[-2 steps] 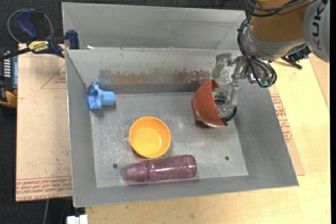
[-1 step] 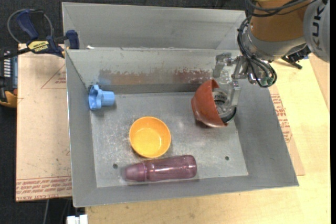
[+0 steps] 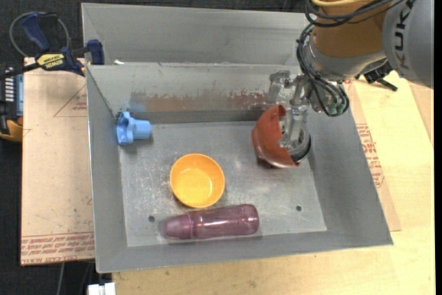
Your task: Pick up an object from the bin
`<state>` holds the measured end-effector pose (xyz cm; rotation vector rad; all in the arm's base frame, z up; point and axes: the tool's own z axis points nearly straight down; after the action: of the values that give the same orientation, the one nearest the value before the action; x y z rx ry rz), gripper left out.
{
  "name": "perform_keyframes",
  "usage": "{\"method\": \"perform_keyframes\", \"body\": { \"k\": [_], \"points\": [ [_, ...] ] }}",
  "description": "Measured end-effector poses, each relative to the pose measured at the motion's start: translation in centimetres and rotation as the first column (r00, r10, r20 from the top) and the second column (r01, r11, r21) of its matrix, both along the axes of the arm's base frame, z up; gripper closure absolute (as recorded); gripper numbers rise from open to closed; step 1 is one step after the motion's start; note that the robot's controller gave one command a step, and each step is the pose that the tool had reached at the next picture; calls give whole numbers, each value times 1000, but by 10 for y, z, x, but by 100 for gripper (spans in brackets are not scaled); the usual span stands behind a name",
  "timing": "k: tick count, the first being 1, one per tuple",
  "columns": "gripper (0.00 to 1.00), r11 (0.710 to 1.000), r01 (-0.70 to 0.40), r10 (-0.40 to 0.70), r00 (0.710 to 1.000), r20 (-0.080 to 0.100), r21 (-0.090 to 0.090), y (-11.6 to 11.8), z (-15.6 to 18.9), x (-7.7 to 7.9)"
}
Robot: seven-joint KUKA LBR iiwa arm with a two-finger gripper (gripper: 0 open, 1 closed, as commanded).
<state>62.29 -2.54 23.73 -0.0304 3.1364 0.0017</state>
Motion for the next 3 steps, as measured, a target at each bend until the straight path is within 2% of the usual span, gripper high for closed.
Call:
{"method": "perform_keyframes", "body": {
  "k": [1,2,3],
  "points": [
    [0,1000,-17,17,1000,3,-2,2,-4,9],
    [0,1000,-16,16,1000,5,0,13,-1,1],
    [0,973,-229,229,973,4,-3,11,-45,15]
  ]
}}
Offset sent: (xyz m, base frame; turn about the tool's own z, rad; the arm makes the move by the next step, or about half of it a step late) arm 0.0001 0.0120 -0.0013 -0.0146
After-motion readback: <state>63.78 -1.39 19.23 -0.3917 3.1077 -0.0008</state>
